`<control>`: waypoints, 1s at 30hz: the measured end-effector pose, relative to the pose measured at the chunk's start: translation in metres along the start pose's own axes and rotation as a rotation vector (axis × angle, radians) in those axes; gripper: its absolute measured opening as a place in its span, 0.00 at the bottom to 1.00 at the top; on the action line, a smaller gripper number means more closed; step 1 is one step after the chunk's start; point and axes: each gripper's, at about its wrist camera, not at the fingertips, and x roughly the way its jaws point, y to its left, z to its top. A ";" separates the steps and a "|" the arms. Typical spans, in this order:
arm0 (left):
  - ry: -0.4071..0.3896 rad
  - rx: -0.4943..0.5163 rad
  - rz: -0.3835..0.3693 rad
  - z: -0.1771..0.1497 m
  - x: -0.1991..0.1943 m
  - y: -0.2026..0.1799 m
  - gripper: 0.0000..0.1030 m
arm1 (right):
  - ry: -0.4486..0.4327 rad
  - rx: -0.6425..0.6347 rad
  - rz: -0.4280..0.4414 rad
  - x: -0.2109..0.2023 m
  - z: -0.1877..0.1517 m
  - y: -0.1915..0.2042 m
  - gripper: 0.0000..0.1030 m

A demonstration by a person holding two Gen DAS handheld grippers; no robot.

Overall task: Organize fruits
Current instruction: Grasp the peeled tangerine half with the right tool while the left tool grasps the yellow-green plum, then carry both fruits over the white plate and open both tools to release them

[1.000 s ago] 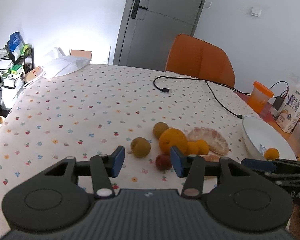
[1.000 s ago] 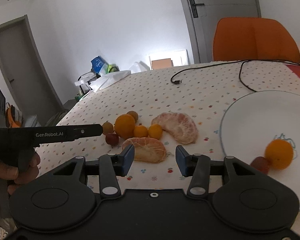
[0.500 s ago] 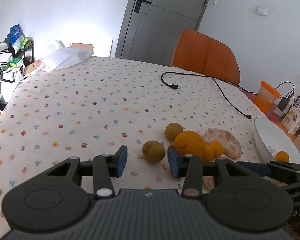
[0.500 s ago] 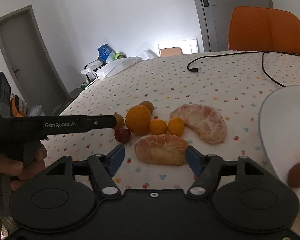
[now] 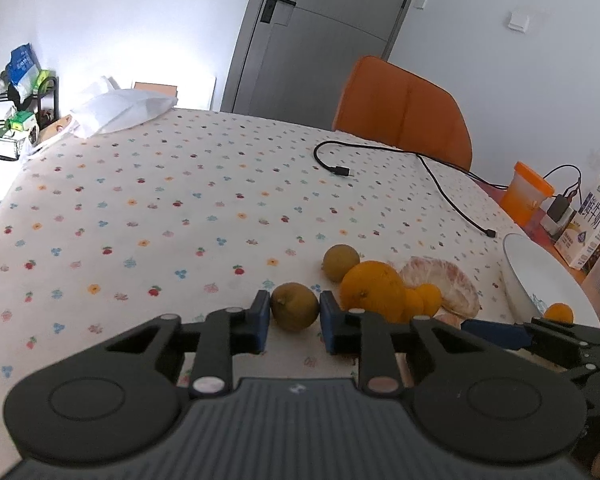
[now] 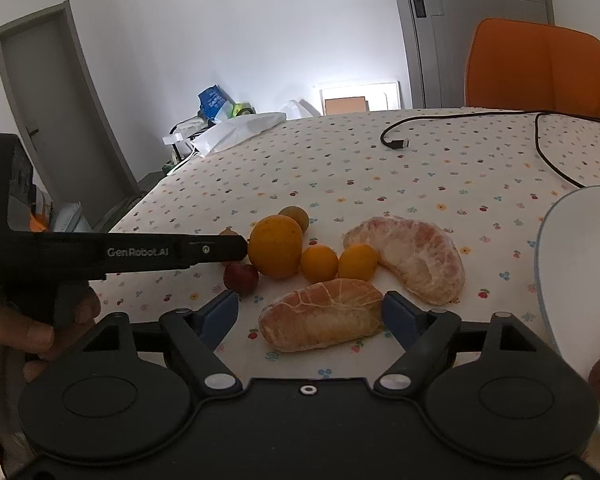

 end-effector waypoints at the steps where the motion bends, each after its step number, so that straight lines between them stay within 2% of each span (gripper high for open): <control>1: -0.003 0.001 0.001 -0.001 -0.003 0.000 0.24 | 0.000 0.001 -0.006 0.000 -0.001 -0.001 0.77; 9: -0.016 -0.009 0.015 -0.007 -0.021 0.004 0.24 | -0.009 -0.056 -0.036 0.003 -0.005 0.010 0.78; 13: -0.021 -0.006 0.020 -0.009 -0.029 0.002 0.24 | 0.003 -0.122 -0.040 0.007 -0.006 0.018 0.85; 15: -0.029 -0.001 0.022 -0.010 -0.035 0.000 0.24 | -0.003 -0.120 -0.046 0.007 -0.006 0.018 0.82; 16: -0.032 0.002 0.023 -0.010 -0.038 -0.002 0.24 | -0.011 -0.122 -0.063 0.006 -0.006 0.018 0.71; 17: -0.036 0.006 0.025 -0.010 -0.041 -0.003 0.24 | -0.014 -0.129 -0.074 0.005 -0.006 0.017 0.65; 21: -0.050 0.017 0.029 -0.010 -0.051 -0.010 0.24 | -0.016 -0.113 -0.057 -0.005 -0.005 0.014 0.63; 30: -0.072 0.061 0.007 -0.011 -0.060 -0.039 0.24 | -0.115 -0.064 -0.067 -0.051 -0.008 0.005 0.62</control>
